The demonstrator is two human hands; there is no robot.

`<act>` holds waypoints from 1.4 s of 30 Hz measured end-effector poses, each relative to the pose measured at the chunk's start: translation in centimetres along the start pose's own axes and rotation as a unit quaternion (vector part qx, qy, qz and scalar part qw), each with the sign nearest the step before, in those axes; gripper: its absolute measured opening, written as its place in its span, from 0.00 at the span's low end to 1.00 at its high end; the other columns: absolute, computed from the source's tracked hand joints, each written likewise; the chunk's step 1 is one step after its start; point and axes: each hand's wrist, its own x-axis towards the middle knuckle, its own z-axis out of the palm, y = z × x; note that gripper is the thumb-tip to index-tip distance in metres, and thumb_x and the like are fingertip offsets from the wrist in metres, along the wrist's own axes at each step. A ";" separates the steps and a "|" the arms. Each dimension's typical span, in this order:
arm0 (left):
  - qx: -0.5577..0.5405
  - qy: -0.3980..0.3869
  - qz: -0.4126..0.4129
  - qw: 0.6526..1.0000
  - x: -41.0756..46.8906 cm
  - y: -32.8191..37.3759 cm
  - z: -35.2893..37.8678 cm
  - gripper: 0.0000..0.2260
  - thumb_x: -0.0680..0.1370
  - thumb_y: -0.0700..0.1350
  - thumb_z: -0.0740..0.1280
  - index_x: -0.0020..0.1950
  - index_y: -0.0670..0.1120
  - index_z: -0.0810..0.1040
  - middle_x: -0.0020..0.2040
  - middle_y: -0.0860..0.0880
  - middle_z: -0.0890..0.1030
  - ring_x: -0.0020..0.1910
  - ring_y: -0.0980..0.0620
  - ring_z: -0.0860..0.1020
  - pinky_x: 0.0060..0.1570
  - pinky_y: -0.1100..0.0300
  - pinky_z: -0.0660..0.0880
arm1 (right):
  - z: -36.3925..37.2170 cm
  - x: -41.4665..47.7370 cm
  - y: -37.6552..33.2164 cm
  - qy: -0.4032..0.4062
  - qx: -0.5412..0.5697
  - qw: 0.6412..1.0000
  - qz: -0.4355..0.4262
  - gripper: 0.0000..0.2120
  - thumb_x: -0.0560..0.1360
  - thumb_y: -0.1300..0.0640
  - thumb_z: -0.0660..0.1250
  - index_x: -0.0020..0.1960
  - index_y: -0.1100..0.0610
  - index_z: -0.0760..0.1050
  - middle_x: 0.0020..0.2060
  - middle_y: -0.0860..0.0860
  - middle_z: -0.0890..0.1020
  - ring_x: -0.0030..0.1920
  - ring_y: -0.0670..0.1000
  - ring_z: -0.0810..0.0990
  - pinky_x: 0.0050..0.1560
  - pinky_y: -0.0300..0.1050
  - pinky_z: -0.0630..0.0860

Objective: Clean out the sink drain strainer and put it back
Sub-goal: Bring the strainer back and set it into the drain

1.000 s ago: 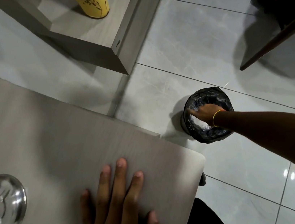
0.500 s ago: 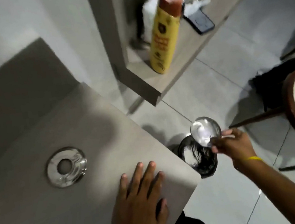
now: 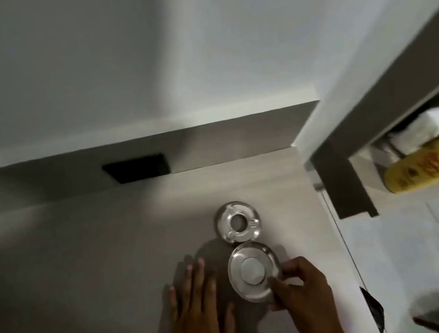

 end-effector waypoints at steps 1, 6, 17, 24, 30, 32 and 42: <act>-0.009 0.007 -0.030 0.999 0.2 -1.4 -0.3 0.32 0.76 0.59 0.65 0.77 0.46 0.76 0.83 0.42 0.70 0.84 0.43 0.64 0.77 0.32 0.63 | 1.4 0.3 0.0 -0.004 -0.008 1.000 -0.005 0.11 0.69 0.71 0.79 0.40 0.60 0.80 0.36 0.56 0.85 0.27 0.61 0.86 0.25 0.50 0.83; 0.015 -0.018 -0.126 0.992 0.4 -7.3 -1.1 0.33 0.79 0.58 0.61 0.82 0.44 0.69 0.86 0.42 0.65 0.86 0.41 0.61 0.79 0.29 0.61 | 6.7 1.2 0.2 -0.027 -0.057 0.998 -0.022 0.10 0.69 0.70 0.78 0.39 0.61 0.78 0.34 0.57 0.84 0.25 0.47 0.83 0.24 0.43 0.80; 0.035 0.005 -0.123 0.992 0.2 -8.6 -0.7 0.31 0.81 0.57 0.61 0.83 0.46 0.69 0.86 0.42 0.64 0.87 0.40 0.58 0.80 0.28 0.58 | 7.6 1.6 -0.6 -0.006 -0.236 0.961 -0.147 0.09 0.75 0.57 0.78 0.42 0.57 0.77 0.32 0.51 0.82 0.32 0.52 0.82 0.39 0.50 0.80; 0.030 0.006 -0.122 0.992 0.2 -8.6 -0.6 0.31 0.83 0.59 0.59 0.83 0.47 0.67 0.87 0.43 0.63 0.87 0.40 0.56 0.81 0.29 0.56 | 6.7 6.3 -6.4 -0.104 -0.474 0.808 -0.336 0.32 0.66 0.57 0.78 0.69 0.50 0.75 0.71 0.54 0.73 0.67 0.63 0.72 0.60 0.59 0.78; 0.032 0.016 -0.118 0.992 0.0 -8.9 -0.2 0.31 0.83 0.60 0.60 0.83 0.48 0.67 0.87 0.44 0.62 0.88 0.41 0.54 0.81 0.30 0.56 | 7.1 7.7 -8.4 -0.228 -0.598 0.694 -0.331 0.39 0.69 0.48 0.78 0.77 0.42 0.68 0.79 0.51 0.62 0.78 0.63 0.63 0.65 0.68 0.79; 0.036 0.017 -0.117 0.992 0.0 -8.9 -0.2 0.30 0.84 0.61 0.60 0.83 0.48 0.67 0.87 0.44 0.62 0.88 0.41 0.54 0.81 0.30 0.56 | 6.6 7.6 -8.3 -0.215 -0.609 0.687 -0.332 0.37 0.70 0.44 0.75 0.77 0.43 0.68 0.77 0.52 0.64 0.74 0.65 0.66 0.63 0.66 0.81; 0.038 0.014 -0.118 0.992 0.1 -8.7 -0.3 0.31 0.84 0.60 0.59 0.84 0.48 0.66 0.87 0.43 0.62 0.88 0.41 0.54 0.81 0.28 0.56 | 6.0 3.8 -8.0 -0.187 -0.477 0.809 -0.289 0.44 0.60 0.33 0.71 0.74 0.45 0.70 0.68 0.53 0.72 0.63 0.60 0.75 0.64 0.51 0.74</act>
